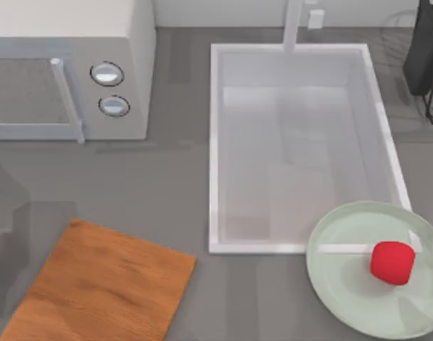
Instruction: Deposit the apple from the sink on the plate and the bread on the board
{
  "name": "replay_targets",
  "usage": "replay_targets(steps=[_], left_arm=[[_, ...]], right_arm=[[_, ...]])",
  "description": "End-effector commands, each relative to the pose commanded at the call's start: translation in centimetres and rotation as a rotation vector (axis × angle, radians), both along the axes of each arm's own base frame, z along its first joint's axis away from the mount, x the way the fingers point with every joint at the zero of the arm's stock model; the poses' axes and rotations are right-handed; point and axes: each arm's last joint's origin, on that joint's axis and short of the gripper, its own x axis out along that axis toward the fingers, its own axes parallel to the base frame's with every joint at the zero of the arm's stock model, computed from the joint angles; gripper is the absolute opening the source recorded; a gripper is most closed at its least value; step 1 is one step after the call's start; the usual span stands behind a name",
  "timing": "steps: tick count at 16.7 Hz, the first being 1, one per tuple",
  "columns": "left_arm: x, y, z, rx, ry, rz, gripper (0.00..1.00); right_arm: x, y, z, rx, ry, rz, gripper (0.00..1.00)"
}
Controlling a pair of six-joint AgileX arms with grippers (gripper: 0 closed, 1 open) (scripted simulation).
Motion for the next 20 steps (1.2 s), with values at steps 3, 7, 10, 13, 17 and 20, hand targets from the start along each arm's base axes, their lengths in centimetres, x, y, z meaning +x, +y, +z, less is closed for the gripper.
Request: replay_targets(steps=[3,7,10,13,17,20], left_arm=[[0.00,0.00,0.00,0.000,0.000,0.000,0.92],[0.00,0.00,0.00,0.000,0.000,0.000,0.62],[0.00,0.00,0.00,0.000,0.000,0.000,0.40],[0.00,0.00,0.00,0.000,0.000,0.000,0.17],[0.00,0.00,0.00,0.000,0.000,0.000,0.00],[0.00,0.00,0.00,0.000,0.000,0.000,0.00]], right_arm=[[0.00,0.00,0.00,0.000,0.000,0.000,1.00],[0.00,0.00,0.00,0.000,0.000,0.000,1.00],[0.00,0.00,0.00,0.000,0.000,0.000,1.00],[0.00,0.00,0.00,0.000,0.000,0.000,1.00],[0.00,0.00,0.00,0.000,0.000,0.000,1.00],[0.00,0.00,0.00,0.000,0.000,0.000,1.00]])
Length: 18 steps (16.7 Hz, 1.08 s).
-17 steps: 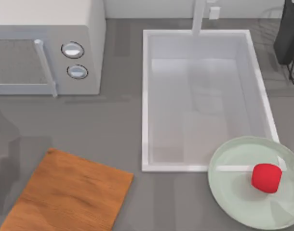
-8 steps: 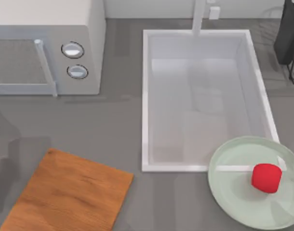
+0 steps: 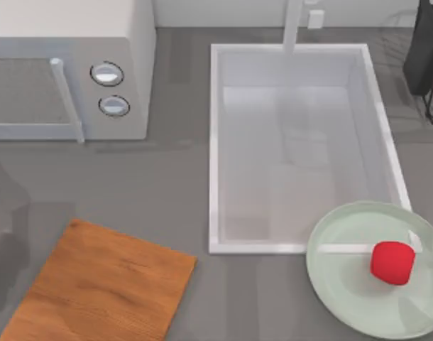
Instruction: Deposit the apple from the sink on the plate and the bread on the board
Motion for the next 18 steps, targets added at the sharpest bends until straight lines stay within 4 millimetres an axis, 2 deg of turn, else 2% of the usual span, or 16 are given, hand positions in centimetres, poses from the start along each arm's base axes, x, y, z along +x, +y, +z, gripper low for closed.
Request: replay_targets(steps=[3,6,9,15,18], left_arm=[[0.0,0.0,0.0,0.000,0.000,0.000,0.00],[0.1,0.0,1.0,-0.005,-0.009,0.004,0.00],[0.5,0.1,3.3,-0.005,-0.008,0.001,0.00],[0.0,-0.1,9.8,-0.008,0.003,0.002,0.00],[-0.1,-0.1,10.5,-0.006,-0.005,0.003,0.00]], right_arm=[[0.0,0.0,0.0,0.000,0.000,0.000,1.00],[0.0,0.0,0.0,0.000,0.000,0.000,1.00],[0.0,0.0,0.0,0.000,0.000,0.000,1.00],[0.0,0.0,0.0,0.000,0.000,0.000,1.00],[0.0,0.0,0.0,0.000,0.000,0.000,1.00]])
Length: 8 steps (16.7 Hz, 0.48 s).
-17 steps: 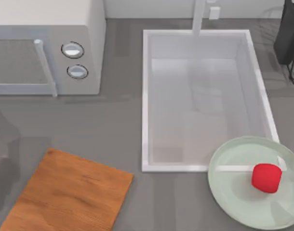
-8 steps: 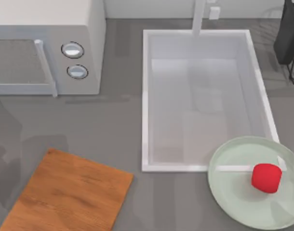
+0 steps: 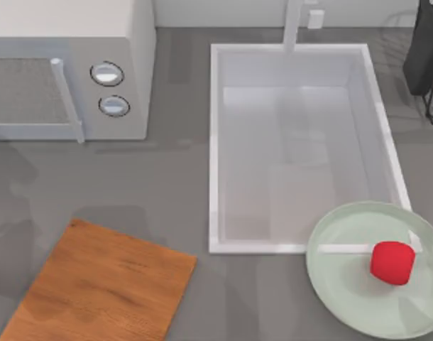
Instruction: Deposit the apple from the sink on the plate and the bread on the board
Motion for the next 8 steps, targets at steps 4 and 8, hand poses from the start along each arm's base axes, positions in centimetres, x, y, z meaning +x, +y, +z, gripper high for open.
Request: replay_targets(steps=[4,8], left_arm=[[0.1,0.0,-0.2,-0.001,0.006,0.007,0.00],[0.6,-1.1,-0.5,-0.005,0.031,0.106,0.00]], right_arm=[[0.0,0.0,0.0,0.000,0.000,0.000,1.00],[0.0,0.0,0.0,0.000,0.000,0.000,1.00]])
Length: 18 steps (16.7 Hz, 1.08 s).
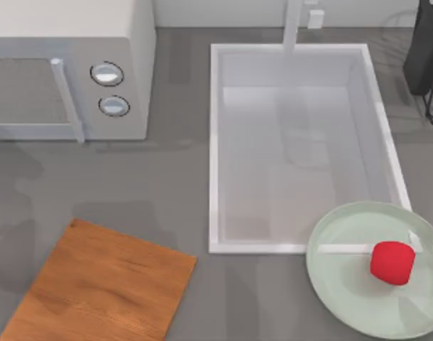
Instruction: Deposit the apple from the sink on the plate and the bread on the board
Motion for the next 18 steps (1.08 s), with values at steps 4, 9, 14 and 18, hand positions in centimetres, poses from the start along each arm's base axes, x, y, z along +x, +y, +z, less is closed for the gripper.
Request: replay_targets(steps=[4,9,14,18], left_arm=[[0.7,-2.4,-0.5,0.009,0.038,0.221,0.00],[0.5,-6.9,-1.5,0.052,0.084,0.653,0.00],[-1.3,-11.8,-2.8,0.137,0.112,1.191,0.00],[-3.3,-15.2,-3.5,0.196,0.086,1.611,0.00]], right_arm=[[0.0,0.0,0.0,0.000,0.000,0.000,1.00],[0.0,0.0,0.0,0.000,0.000,0.000,1.00],[0.0,0.0,0.0,0.000,0.000,0.000,1.00],[0.0,0.0,0.0,0.000,0.000,0.000,1.00]])
